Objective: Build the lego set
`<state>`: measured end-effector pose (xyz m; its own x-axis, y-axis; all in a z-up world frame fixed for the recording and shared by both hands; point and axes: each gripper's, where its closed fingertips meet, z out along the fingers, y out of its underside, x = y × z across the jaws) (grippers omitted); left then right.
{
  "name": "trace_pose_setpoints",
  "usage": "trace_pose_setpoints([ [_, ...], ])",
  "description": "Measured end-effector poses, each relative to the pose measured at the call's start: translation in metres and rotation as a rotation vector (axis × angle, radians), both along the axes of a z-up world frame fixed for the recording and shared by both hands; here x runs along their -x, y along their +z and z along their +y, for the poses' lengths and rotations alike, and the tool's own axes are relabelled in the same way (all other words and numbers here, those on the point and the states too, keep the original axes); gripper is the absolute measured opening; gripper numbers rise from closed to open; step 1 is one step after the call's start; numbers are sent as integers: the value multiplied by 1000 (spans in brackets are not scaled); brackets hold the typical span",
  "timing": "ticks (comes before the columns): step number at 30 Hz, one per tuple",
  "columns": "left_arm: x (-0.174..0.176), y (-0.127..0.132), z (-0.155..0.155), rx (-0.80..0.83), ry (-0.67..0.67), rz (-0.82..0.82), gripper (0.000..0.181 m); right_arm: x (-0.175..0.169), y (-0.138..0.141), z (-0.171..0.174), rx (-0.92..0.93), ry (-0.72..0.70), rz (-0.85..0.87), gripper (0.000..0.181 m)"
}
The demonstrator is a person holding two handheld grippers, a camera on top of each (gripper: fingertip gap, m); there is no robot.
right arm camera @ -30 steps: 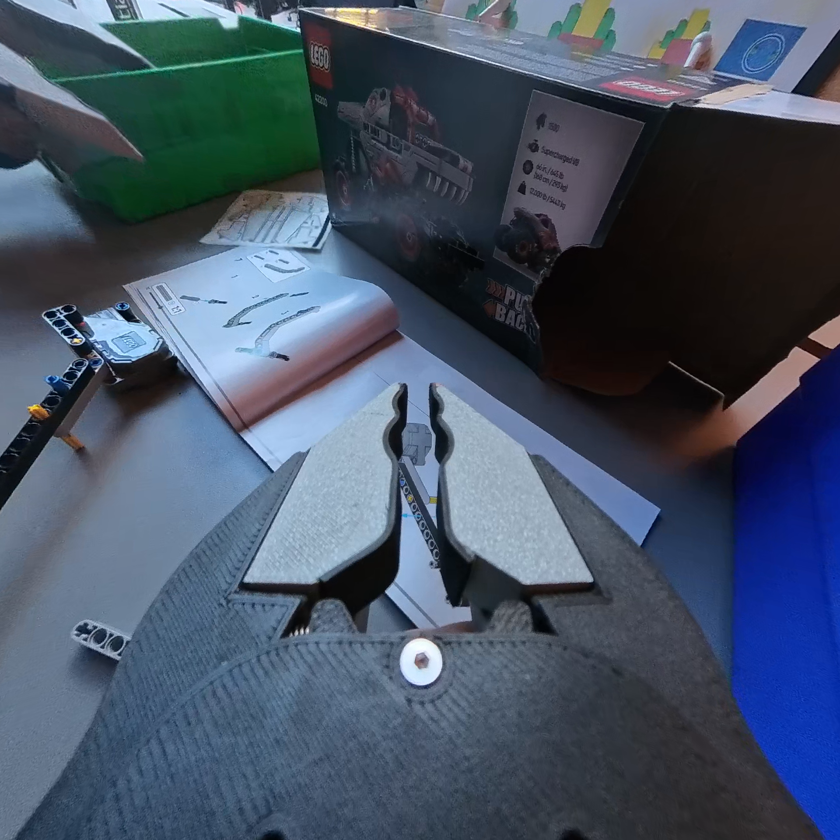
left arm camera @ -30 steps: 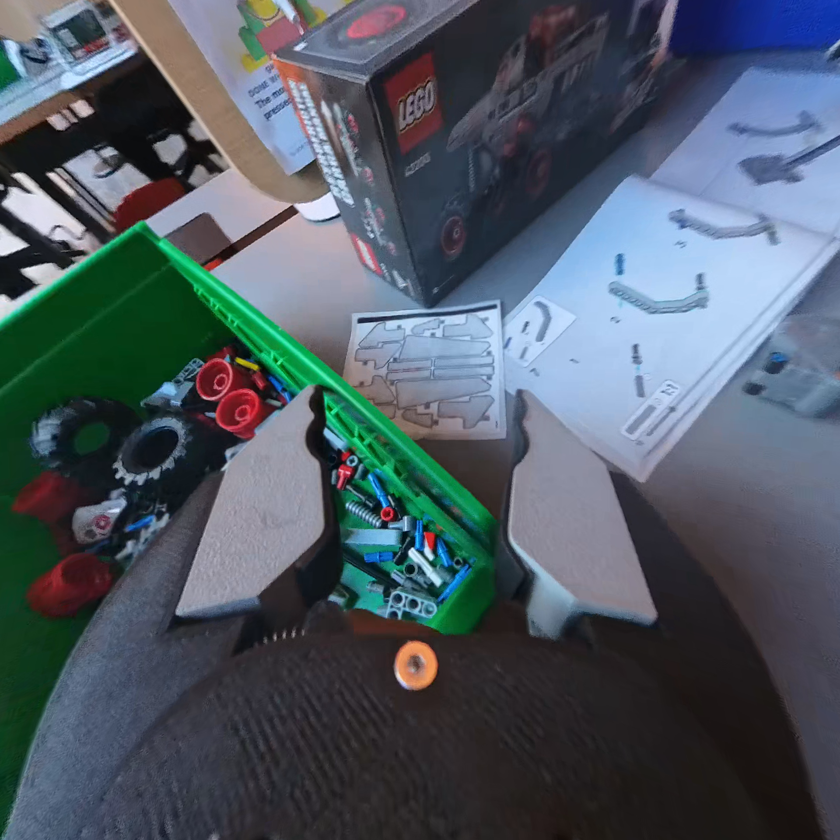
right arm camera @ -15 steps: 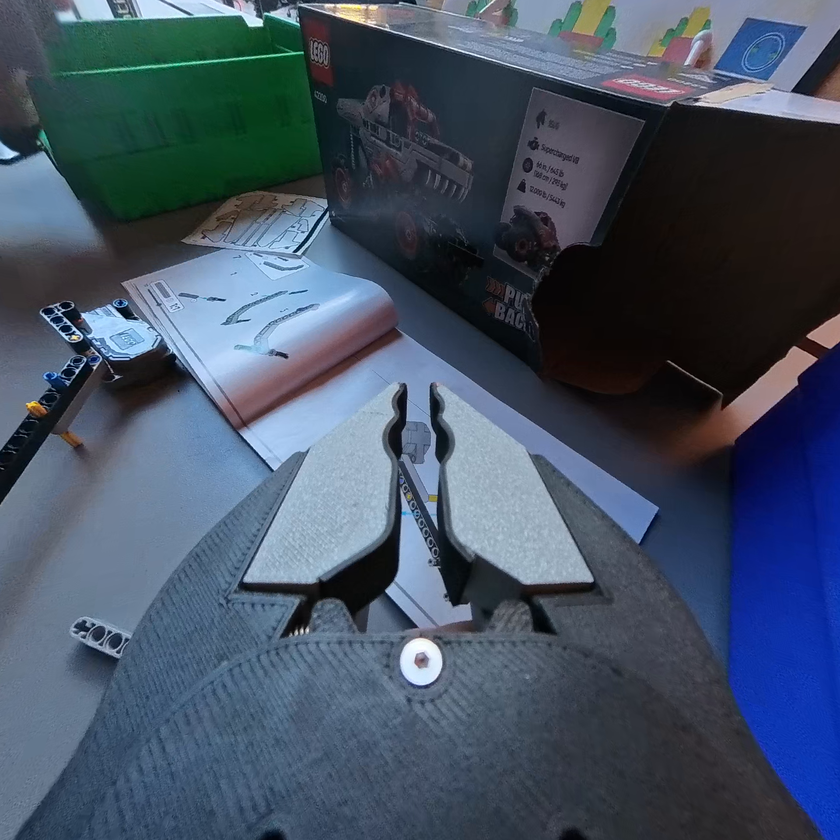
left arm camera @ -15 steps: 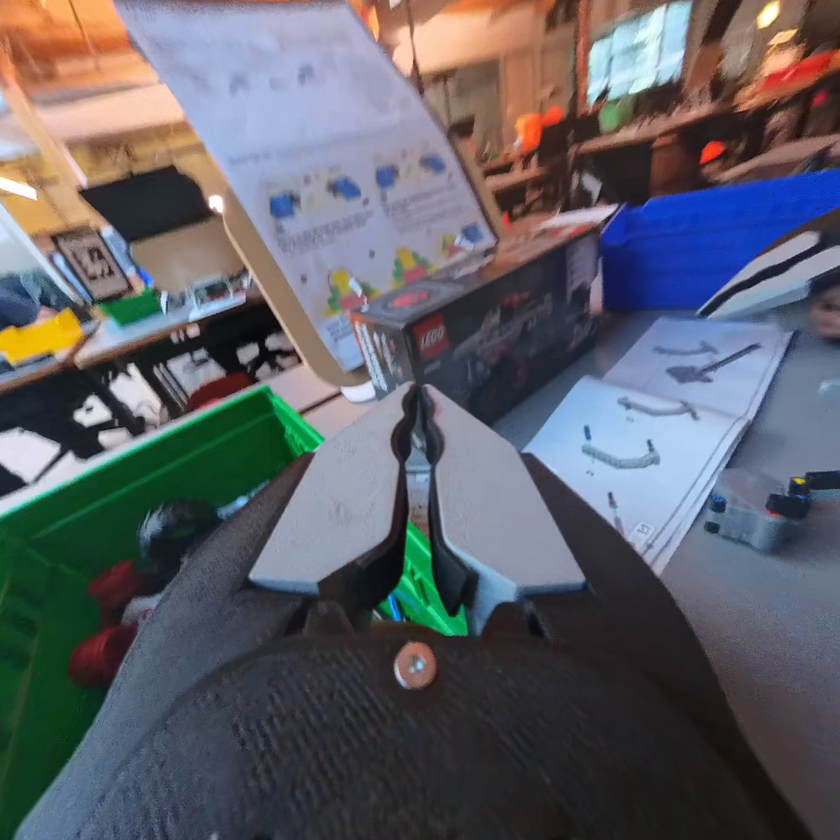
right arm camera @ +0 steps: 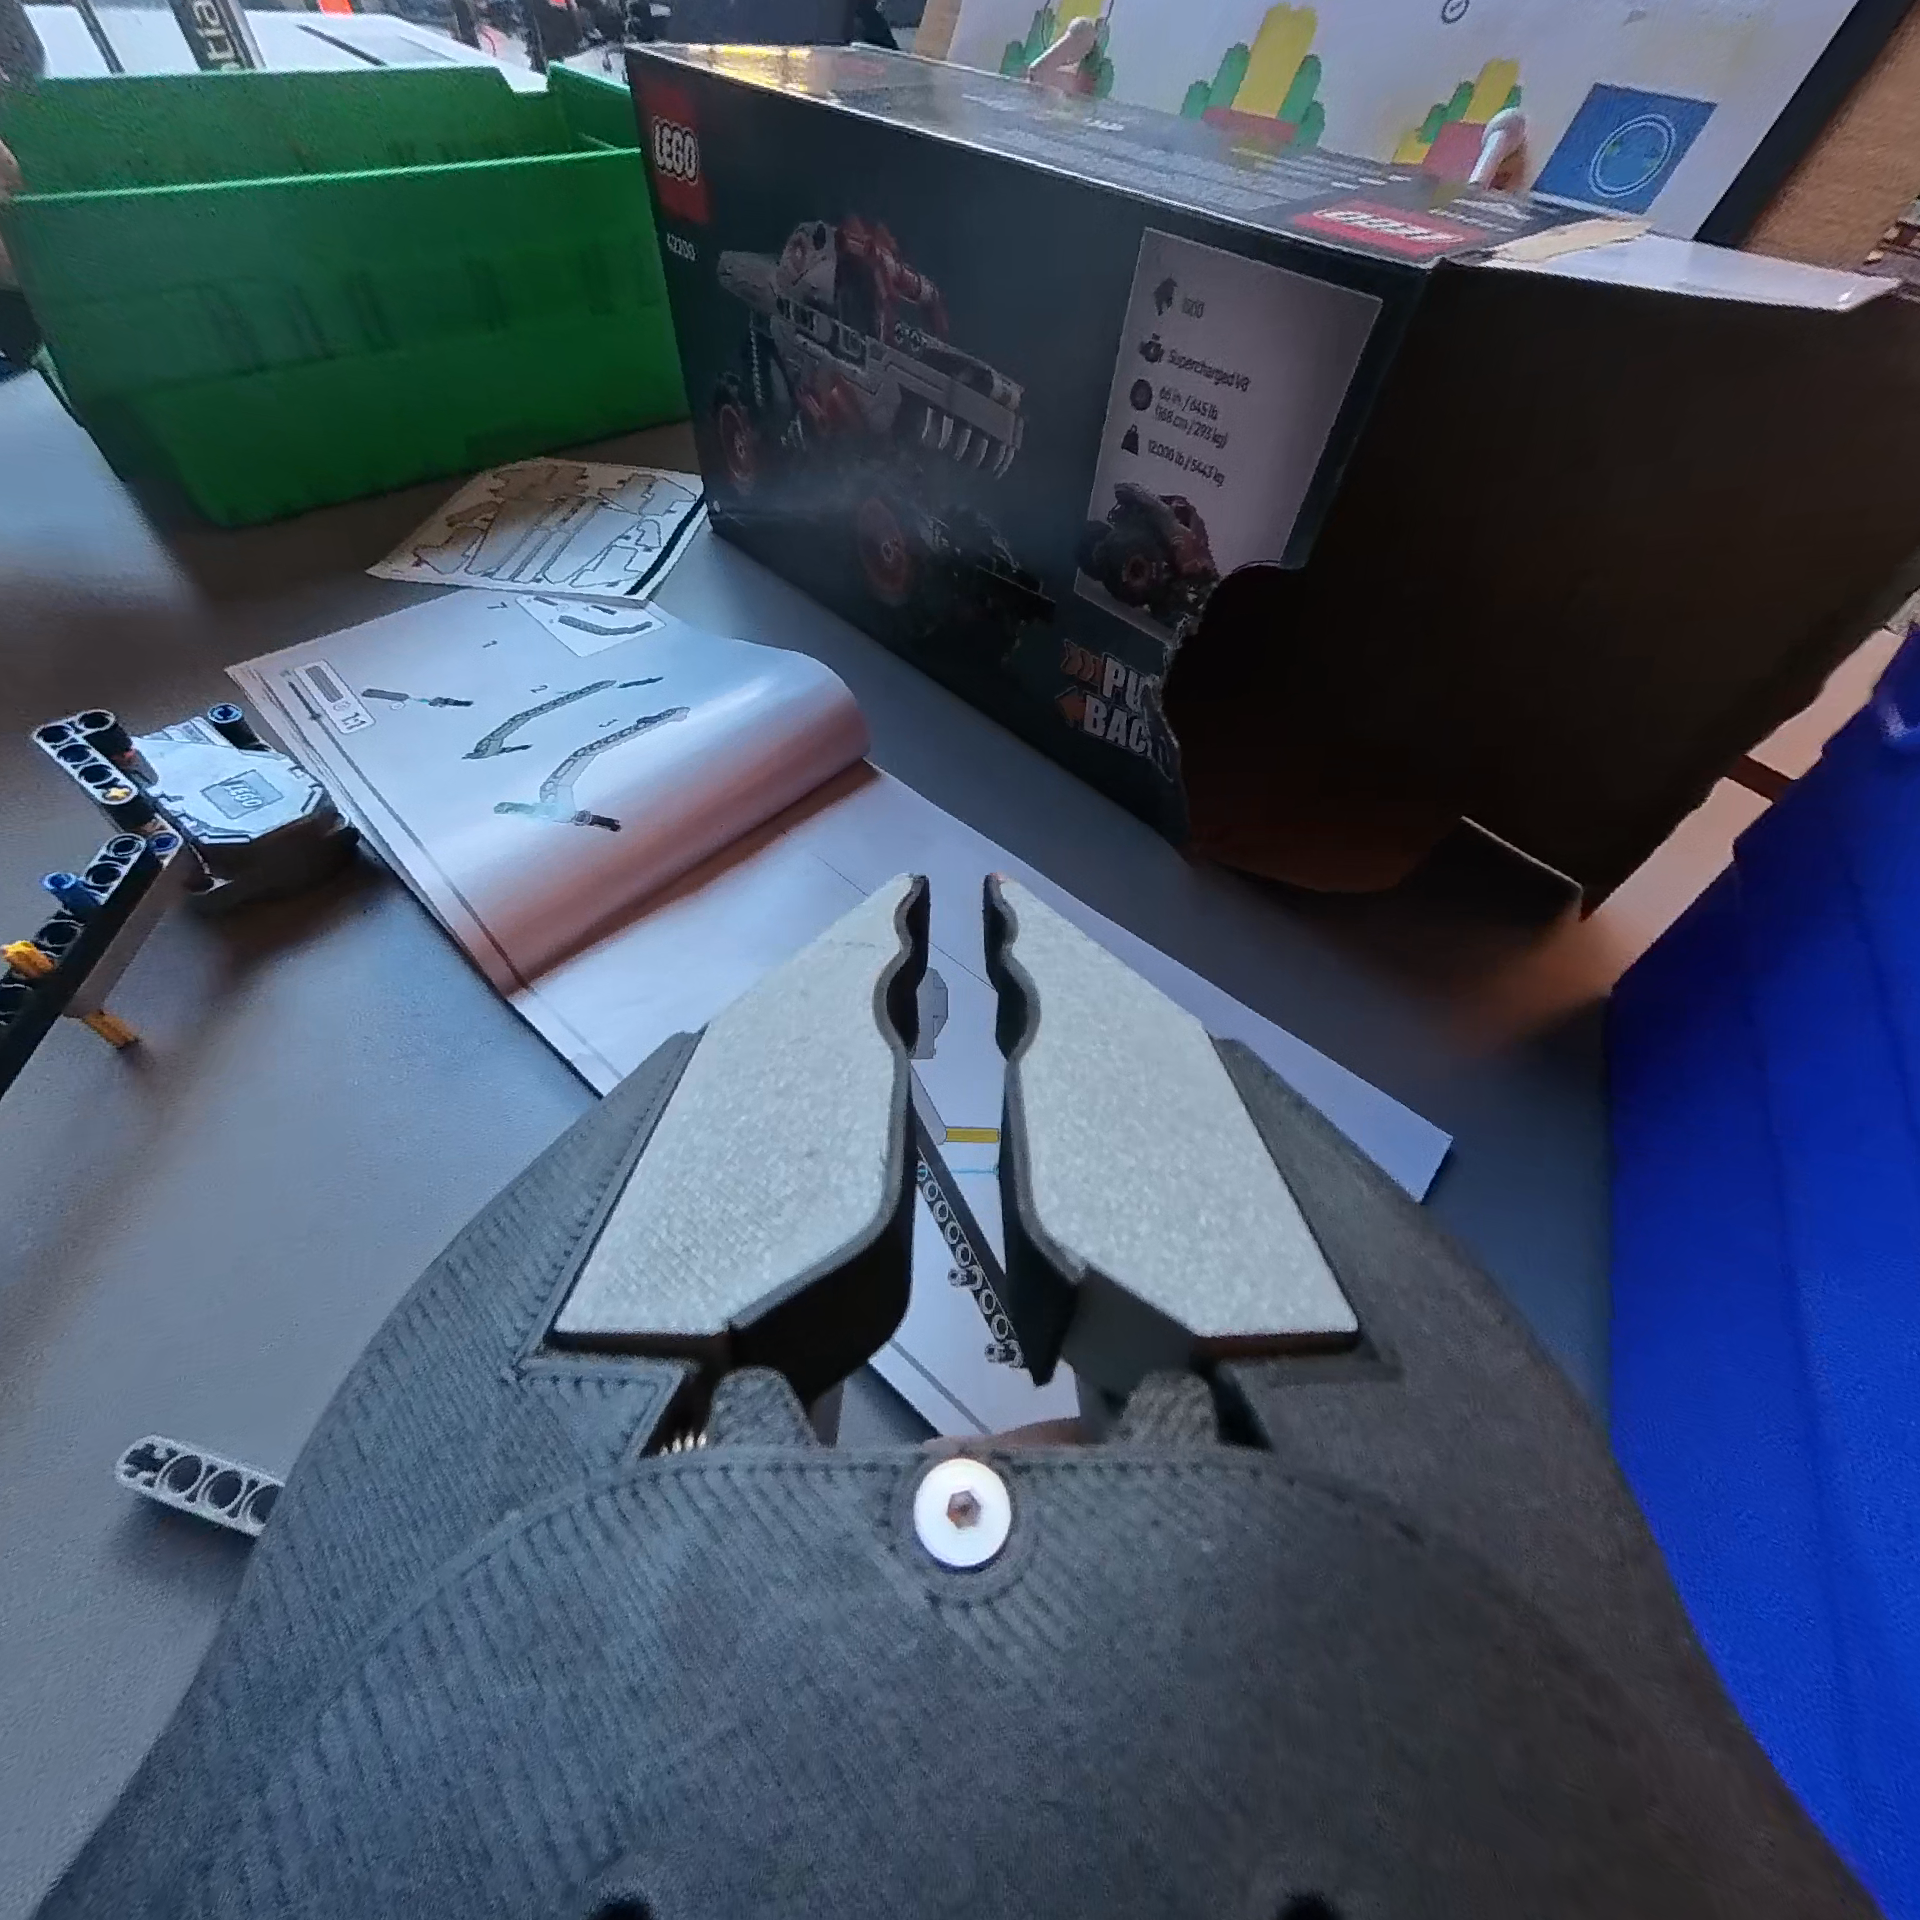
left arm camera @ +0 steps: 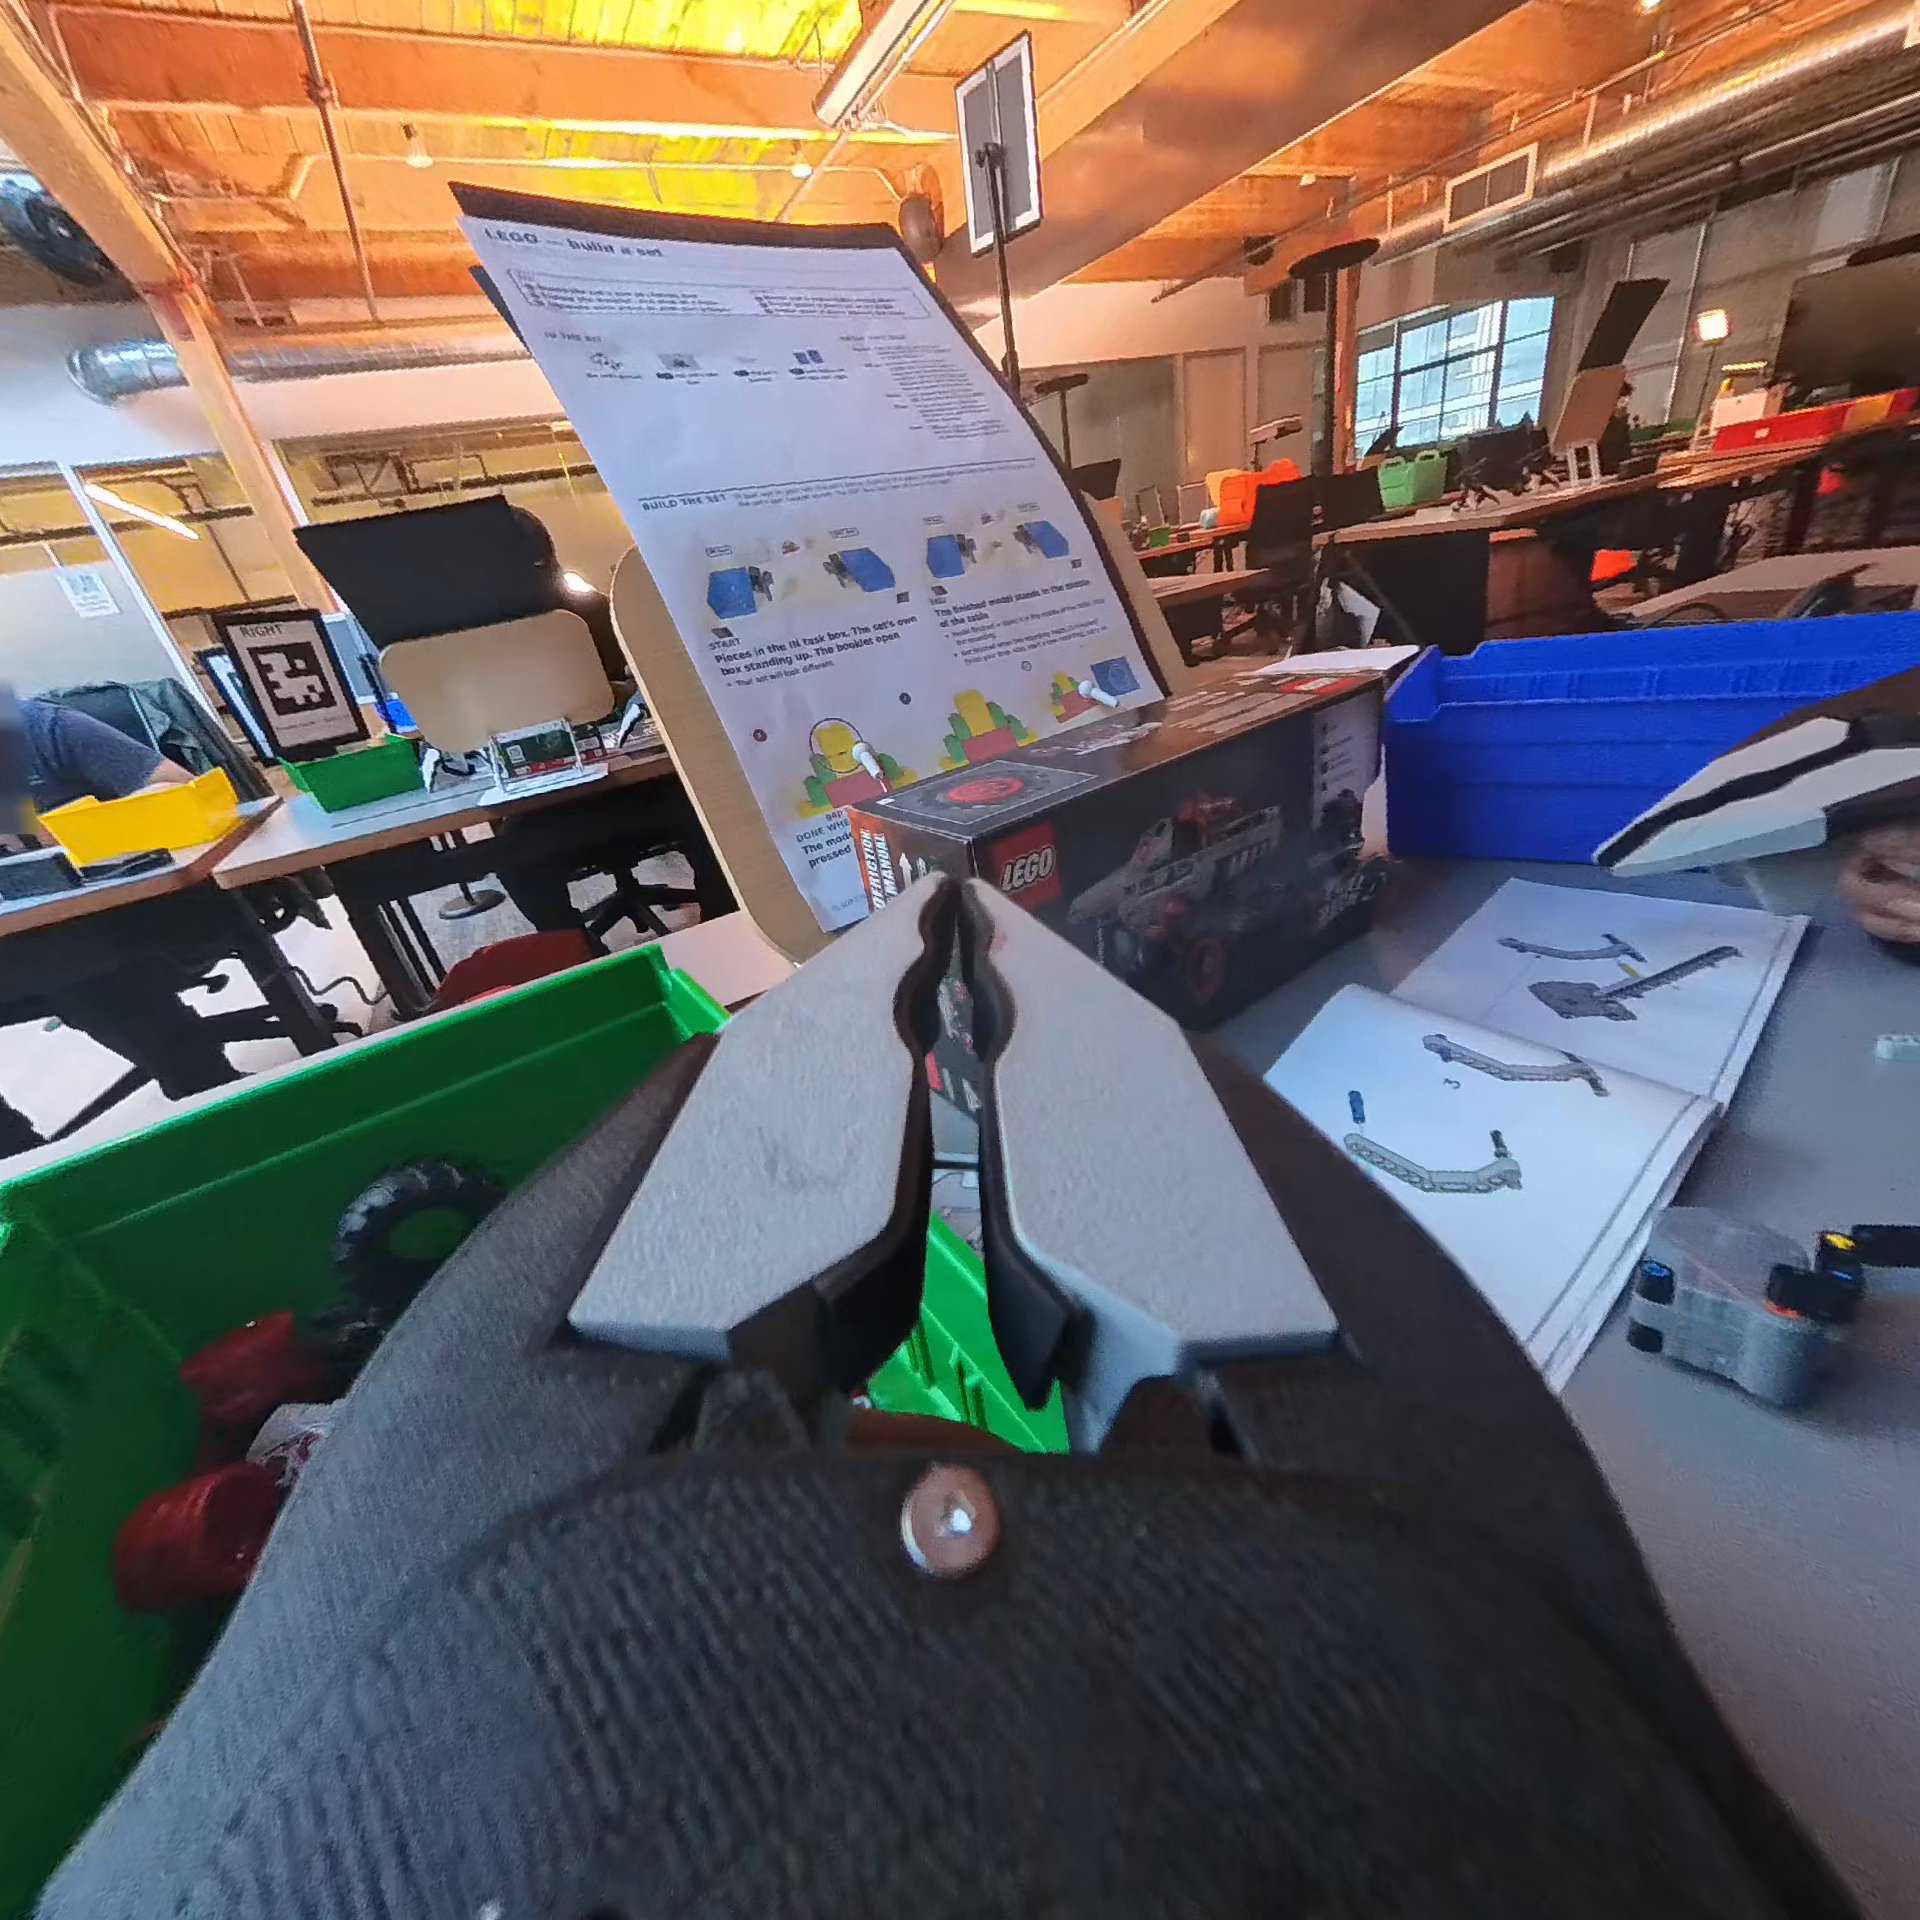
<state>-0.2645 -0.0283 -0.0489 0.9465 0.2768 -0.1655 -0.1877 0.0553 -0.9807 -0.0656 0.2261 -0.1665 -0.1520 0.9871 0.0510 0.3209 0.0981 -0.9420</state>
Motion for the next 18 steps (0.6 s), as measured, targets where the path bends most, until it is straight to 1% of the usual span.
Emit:
trace_pose_setpoints([
  [5, 1, -2, 1, 6, 8, 3, 0, 0, -1, -1, -21, -2, -9, 8],
  [7, 1, -3, 1, 8, 11, 4, 0, 1, -1, 2, -27, -24, -8, 9],
  [11, 0, -3, 2, -2, -7, -22, 0, 0, 7, 17, -32, -110, 31, 27],
  [14, 2, -6, 3, -1, -14, -54, 0, -3, 13, 28, 9, -161, 61, 40],
  [18, 2, -6, 3, -1, -19, -62, 0, -6, 13, 39, 69, -202, 63, 42],
])
